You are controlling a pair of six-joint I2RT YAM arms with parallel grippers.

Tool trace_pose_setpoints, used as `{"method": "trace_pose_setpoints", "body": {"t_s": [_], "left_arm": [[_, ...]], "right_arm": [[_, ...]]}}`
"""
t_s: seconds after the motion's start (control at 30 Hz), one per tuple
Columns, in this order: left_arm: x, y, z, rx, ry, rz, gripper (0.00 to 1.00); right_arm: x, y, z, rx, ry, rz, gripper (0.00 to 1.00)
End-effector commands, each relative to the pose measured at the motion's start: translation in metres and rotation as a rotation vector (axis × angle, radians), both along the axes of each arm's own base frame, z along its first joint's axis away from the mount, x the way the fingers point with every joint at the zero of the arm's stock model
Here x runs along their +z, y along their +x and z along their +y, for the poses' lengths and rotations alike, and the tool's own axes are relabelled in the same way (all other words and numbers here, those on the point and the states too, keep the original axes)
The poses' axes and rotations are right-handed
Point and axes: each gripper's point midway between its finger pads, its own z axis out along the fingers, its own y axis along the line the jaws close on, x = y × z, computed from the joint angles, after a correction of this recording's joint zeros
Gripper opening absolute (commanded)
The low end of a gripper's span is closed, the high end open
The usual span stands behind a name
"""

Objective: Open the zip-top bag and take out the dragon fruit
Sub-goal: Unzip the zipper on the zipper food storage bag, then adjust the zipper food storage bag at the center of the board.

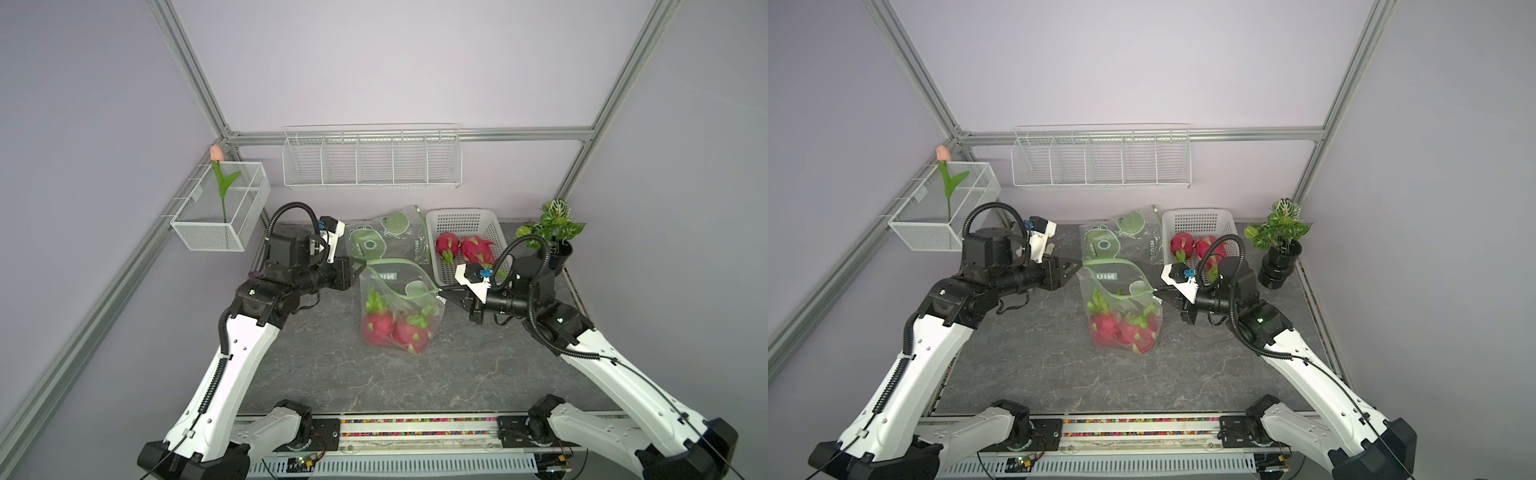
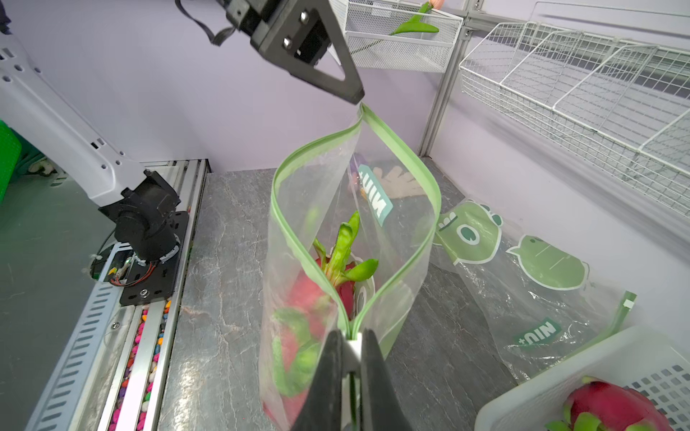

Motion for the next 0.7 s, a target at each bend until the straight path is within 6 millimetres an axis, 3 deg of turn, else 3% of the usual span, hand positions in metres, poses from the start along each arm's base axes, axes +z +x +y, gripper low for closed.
{"method": "trace_pose_setpoints", "body": {"t_s": [0.0,0.13,0.3,0.67], "left_arm": [[0.001,-0.024,-0.006,-0.127,0.071,0.079,0.43],[0.009,-0.030,-0.015,-0.220,0.107,0.089,0.54],[0.008,-0.032,-0.039,-0.351,0.167,0.097,0.55],[-0.009,0.008,-0.078,-0.460,0.339,0.039,0.62]], "right_arm": [[0.000,-0.006,0.001,0.045,-0.004,-0.014,0.07],[0.000,-0.007,0.001,0.052,-0.005,-0.011,0.07],[0.002,-0.009,0.001,0.055,0.000,-0.015,0.07],[0.001,-0.017,-0.002,0.068,0.001,-0.023,0.07]]}}
